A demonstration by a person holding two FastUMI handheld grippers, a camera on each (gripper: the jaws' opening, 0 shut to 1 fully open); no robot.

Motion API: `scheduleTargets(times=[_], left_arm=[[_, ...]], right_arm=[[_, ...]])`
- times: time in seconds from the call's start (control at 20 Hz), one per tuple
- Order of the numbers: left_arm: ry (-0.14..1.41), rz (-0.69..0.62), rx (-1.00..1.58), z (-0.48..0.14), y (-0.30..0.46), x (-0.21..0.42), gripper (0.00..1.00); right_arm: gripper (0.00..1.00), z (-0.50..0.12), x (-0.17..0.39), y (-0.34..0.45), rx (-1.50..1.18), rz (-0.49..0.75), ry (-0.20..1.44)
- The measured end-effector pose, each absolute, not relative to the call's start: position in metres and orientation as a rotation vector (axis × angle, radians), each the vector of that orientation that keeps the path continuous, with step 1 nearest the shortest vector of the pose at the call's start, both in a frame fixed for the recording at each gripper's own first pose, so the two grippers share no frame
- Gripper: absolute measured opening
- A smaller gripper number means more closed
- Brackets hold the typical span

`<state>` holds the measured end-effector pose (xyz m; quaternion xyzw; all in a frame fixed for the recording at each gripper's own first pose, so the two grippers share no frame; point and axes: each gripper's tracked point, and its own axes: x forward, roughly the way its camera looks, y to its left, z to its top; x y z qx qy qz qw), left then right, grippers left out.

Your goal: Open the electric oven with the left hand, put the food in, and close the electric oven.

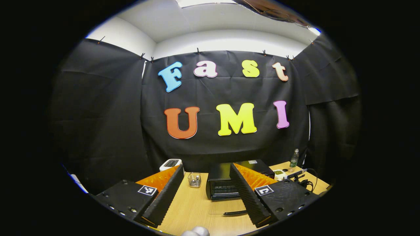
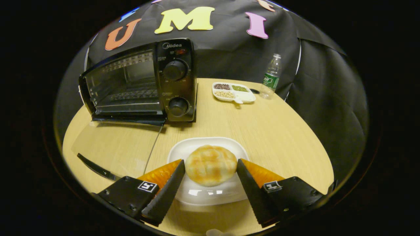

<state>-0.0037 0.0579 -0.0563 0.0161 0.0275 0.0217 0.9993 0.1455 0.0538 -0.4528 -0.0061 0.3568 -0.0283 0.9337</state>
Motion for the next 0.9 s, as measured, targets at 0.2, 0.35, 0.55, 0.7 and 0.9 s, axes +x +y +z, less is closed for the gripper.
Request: scheduleTargets(times=[0.2,0.35,0.55,0.7,0.9], left_arm=[[0.086,0.04,0.033,-0.065,0.058,-0.003,0.93],[0.09,0.038,0.036,-0.065,0.06,-0.002,0.82],[0.096,0.037,0.038,-0.068,0.064,-0.001,1.0],[0.107,0.043,0.028,-0.072,0.07,-0.001,0.93],[0.117,0.054,0.03,-0.076,0.081,-0.004,0.93]], right_arm=[[1.0,-0.459,0.146,0.055,-0.002,-0.056,0.743],[0.91,-0.461,0.148,0.053,0.007,-0.05,0.749],[0.79,-0.443,0.147,0.056,0.049,-0.027,0.727],[0.79,-0.402,0.146,0.08,0.212,0.022,0.674],[0.78,-0.346,0.15,0.125,0.484,0.067,0.617]])
